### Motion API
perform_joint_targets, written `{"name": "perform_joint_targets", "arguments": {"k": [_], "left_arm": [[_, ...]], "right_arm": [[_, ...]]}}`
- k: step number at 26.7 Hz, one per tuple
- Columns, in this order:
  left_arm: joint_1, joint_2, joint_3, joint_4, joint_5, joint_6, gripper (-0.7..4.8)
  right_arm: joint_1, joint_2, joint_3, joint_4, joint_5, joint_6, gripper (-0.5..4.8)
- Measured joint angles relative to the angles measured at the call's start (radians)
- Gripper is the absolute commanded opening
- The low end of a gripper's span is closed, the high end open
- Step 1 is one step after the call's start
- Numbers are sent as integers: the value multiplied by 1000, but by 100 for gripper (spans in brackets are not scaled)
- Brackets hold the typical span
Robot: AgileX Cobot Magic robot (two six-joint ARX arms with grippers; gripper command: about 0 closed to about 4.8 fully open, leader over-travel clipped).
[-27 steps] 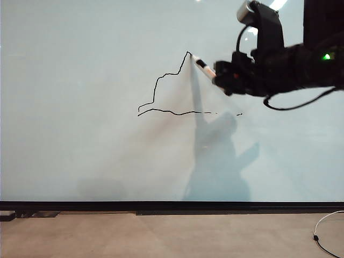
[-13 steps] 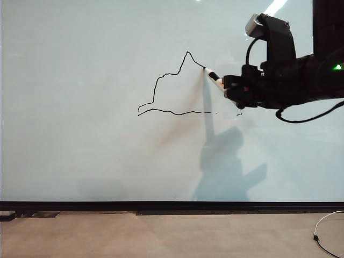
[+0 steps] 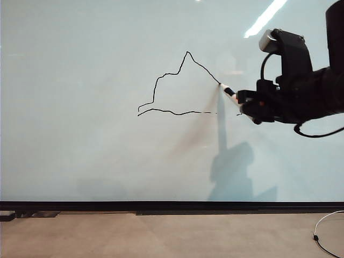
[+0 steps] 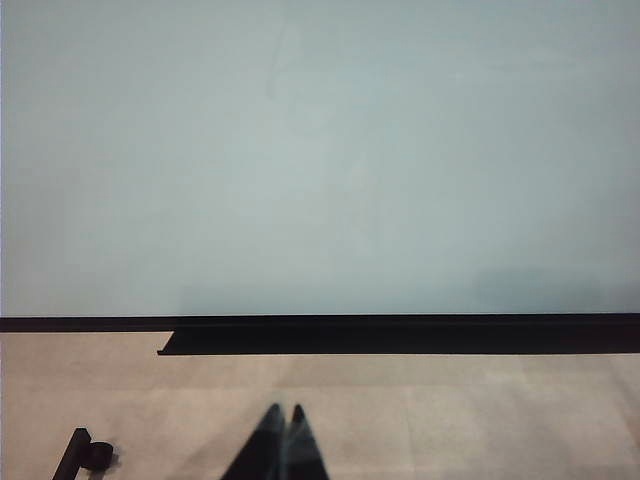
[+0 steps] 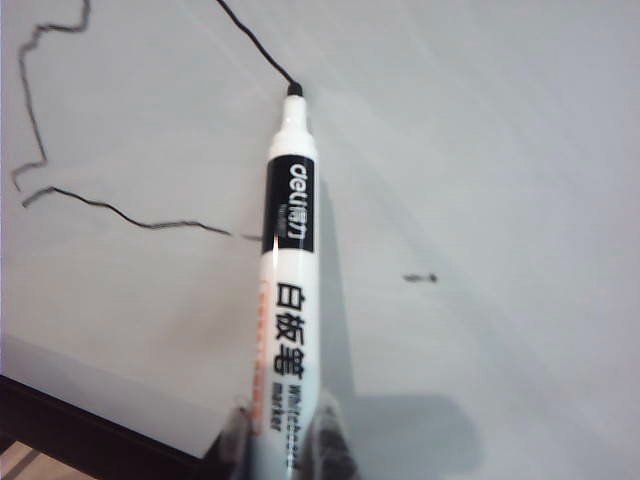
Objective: Pick up the pen on the shelf to the right of the whiteboard and draw a triangle.
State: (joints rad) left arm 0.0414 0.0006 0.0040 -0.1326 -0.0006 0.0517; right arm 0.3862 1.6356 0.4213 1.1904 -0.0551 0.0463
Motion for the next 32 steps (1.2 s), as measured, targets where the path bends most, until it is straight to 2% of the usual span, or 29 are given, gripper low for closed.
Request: {"name": "perform_joint_targets", "arguments": {"k": [32], "left_arm": [[0,0,0,0,0,0,-5]], "right_arm": [[-63,10,-79,-29,30,11,-4]]}}
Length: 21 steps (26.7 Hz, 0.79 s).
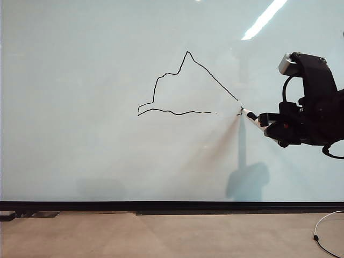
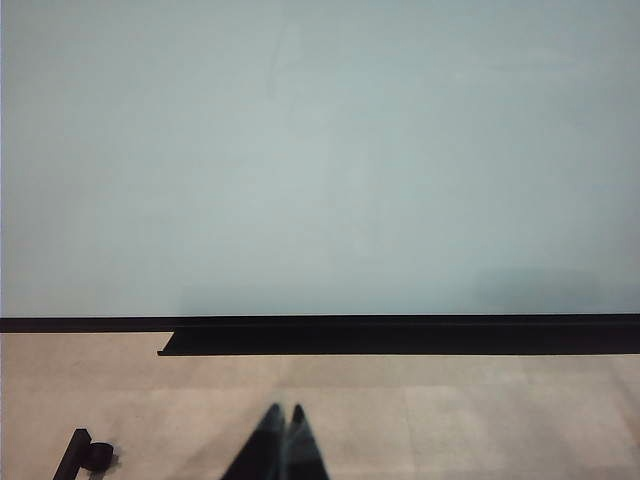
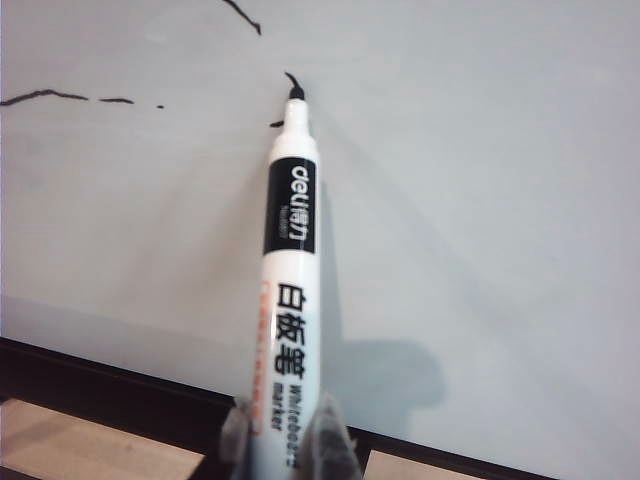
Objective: Pick up the pen on the shelf to the right of the whiteboard and draw a triangle.
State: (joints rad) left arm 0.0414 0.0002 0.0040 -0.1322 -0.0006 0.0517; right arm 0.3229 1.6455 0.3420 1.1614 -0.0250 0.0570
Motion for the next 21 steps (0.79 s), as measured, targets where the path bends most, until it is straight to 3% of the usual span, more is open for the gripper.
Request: {"name": "perform_joint_targets", "arguments": {"k": [16,21], "left_arm": [[0,0,0,0,0,0,-5],[0,0,0,0,0,0,-5]], "right_arm": [[-23,3,-10,-21,-8,6,-4],[23,-8,-79,143,-62,-8,-5]]}}
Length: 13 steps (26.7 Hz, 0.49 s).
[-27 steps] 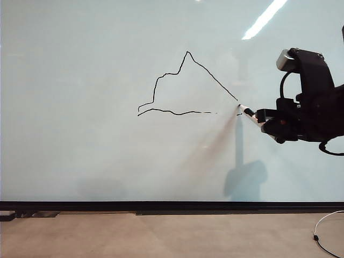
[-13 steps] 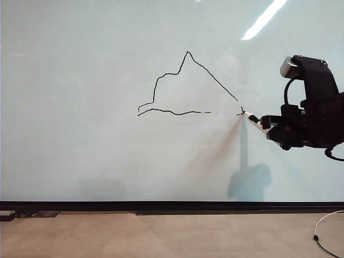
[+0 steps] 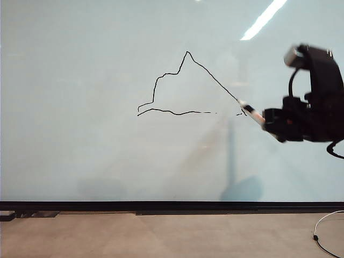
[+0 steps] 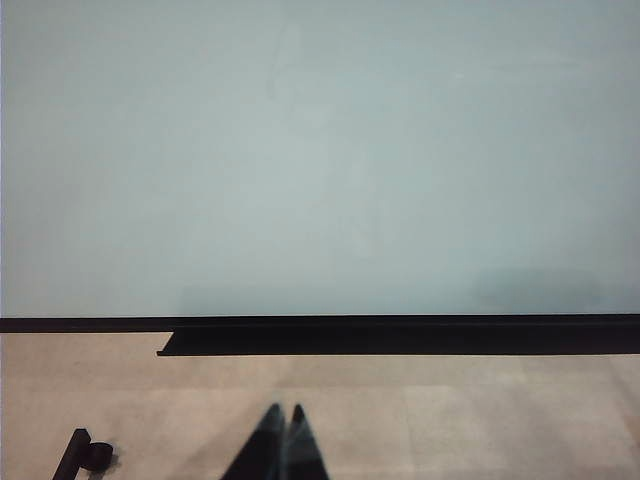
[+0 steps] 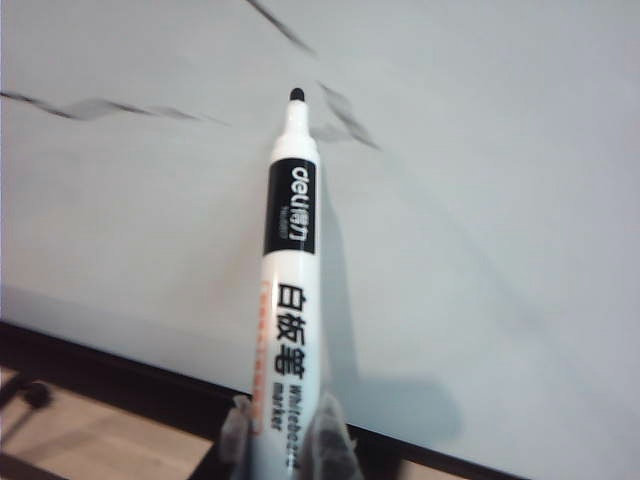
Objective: Pick up the pen on the shelf to the right of the whiteboard and draw a triangle.
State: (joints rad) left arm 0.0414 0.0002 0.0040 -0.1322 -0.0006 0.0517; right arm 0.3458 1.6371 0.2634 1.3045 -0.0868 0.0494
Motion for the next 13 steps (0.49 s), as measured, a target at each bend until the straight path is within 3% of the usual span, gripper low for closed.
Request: {"name": "perform_joint_targets", "arguments": {"k": [3,6,13], "left_arm": [[0,0,0,0,0,0,-5],[0,0,0,0,0,0,-5],[0,0,0,0,0,0,-5]], "right_arm": [[60,-57,-67,66,38,-68,-5],[56,-140,-108,72,62,-96,-5],[23,-389,-183,-48,69,-108,-5]]}}
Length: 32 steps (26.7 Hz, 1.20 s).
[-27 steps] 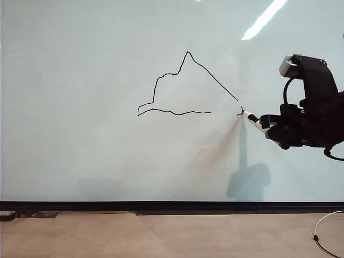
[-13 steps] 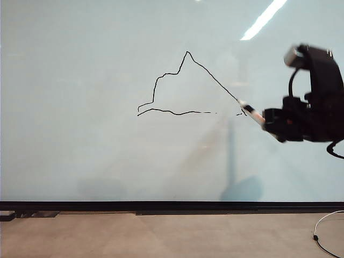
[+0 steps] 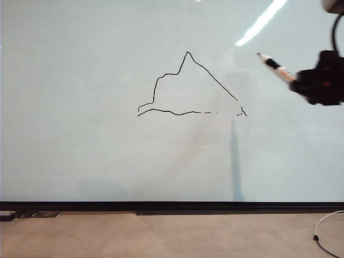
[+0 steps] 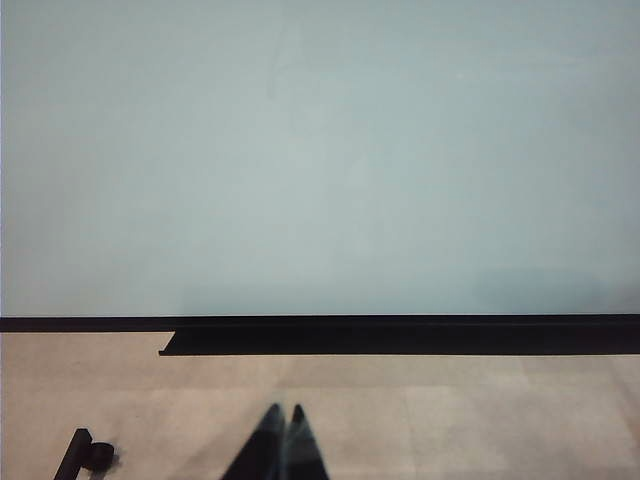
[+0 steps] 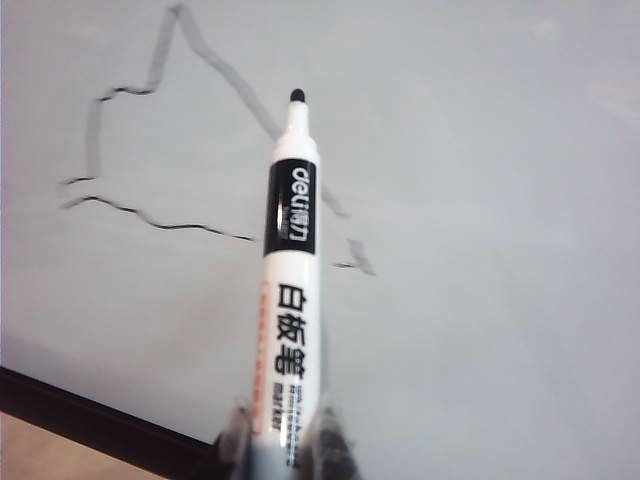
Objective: Pick up the pen on the shelf to the right of the whiteboard and draw a triangle.
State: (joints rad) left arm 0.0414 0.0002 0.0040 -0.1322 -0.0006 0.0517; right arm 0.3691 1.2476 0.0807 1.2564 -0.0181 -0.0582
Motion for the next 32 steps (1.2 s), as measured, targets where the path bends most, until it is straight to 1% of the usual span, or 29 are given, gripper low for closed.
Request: {"name": "perform_joint_targets", "arguments": {"k": [3,4,6,21,26,30,32], "left_arm": [[0,0,0,0,0,0,-5],[0,0,0,0,0,0,-5],[0,0,0,0,0,0,-5],[0,0,0,0,0,0,-5],[0,0,0,0,0,0,-5],[0,0,0,0,0,0,-5],[0,0,0,0,0,0,-5]], "right_arm": [[-27,-109,-47,-81,-1,0,-5],[-47,-179,-73,-122,-2,-1,-5],[-78,-293,-73,-204,0,-1,-5],[-217,-756,-73,-723,-8,-22,-5],[-241,-937,-73,-907,-2,-22,-5],[-244,-1054,-73,-1027,38,-22,-5],[-244,-1160,-73,-1179,60,-22,-5]]}}
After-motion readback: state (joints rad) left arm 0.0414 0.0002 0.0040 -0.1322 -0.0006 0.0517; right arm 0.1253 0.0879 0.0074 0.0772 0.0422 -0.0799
